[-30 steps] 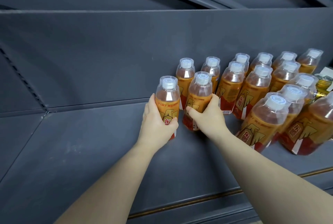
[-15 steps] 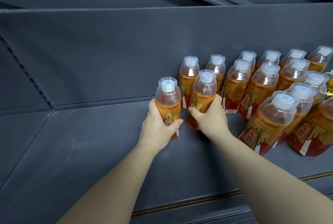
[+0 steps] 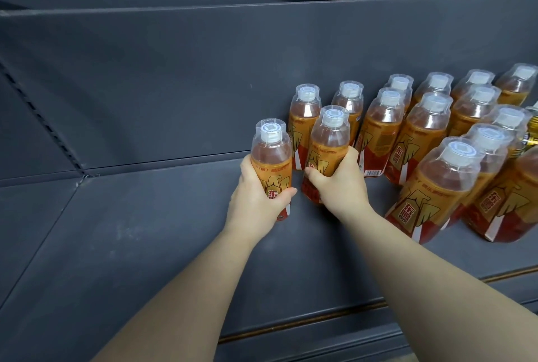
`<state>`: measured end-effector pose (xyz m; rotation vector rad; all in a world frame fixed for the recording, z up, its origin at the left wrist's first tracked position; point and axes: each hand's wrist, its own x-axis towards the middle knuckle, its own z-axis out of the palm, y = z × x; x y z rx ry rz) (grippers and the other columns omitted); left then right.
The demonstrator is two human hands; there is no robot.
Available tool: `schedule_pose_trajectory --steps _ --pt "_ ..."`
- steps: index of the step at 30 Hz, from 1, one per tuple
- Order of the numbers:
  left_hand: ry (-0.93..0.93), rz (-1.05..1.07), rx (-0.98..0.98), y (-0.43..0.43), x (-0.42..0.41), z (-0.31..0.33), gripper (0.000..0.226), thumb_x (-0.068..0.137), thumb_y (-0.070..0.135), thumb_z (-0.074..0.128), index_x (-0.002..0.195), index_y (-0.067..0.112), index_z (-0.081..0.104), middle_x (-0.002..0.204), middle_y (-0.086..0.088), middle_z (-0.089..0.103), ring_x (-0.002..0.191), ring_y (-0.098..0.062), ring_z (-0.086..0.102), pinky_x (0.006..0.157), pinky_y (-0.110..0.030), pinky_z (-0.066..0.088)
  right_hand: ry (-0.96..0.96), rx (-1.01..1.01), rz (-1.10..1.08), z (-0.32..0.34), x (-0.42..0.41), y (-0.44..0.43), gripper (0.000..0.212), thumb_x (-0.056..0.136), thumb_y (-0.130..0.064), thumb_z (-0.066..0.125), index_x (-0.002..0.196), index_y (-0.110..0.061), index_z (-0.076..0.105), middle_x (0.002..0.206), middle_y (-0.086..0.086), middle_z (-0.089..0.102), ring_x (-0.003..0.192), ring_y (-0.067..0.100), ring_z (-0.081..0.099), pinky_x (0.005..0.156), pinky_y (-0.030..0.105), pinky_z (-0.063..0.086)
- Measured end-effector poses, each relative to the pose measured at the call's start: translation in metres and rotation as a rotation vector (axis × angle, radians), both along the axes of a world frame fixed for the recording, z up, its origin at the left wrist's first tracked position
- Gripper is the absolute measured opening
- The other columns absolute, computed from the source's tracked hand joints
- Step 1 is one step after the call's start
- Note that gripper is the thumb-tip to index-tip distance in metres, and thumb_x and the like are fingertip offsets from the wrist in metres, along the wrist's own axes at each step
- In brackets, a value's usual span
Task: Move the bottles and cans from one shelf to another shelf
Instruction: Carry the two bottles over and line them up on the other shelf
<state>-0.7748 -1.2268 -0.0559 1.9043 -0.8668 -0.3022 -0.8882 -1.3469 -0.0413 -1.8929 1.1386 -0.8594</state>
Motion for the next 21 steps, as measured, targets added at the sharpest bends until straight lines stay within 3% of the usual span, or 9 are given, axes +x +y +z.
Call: schedule_pose_trajectory --steps 7,21 --pt "-0.015 -0.010 -0.011 -0.001 0.001 0.007 0.085 0.077 0.038 0.084 0.141 0.026 0.029 0.127 0.008 0.054 0.113 -0.013 0.056 0.091 -0.028 0.049 -0.006 0.004 -0.033 0.006 -0.001 0.002 0.070 0.083 -0.040 0.079 0.138 -0.021 0.040 0.132 -0.001 0.056 0.121 0.024 0.057 0.099 0.041 0.052" --pt "-0.016 -0.019 -0.003 0.040 0.015 0.026 0.081 0.077 0.040 0.083 0.138 0.025 0.032 0.126 0.004 0.058 0.112 -0.019 0.058 0.091 -0.034 0.050 -0.044 0.067 0.123 0.017 -0.021 0.055 0.068 0.085 -0.035 0.078 0.140 -0.026 0.039 0.131 -0.008 0.057 0.119 0.016 0.057 0.101 0.042 0.052"
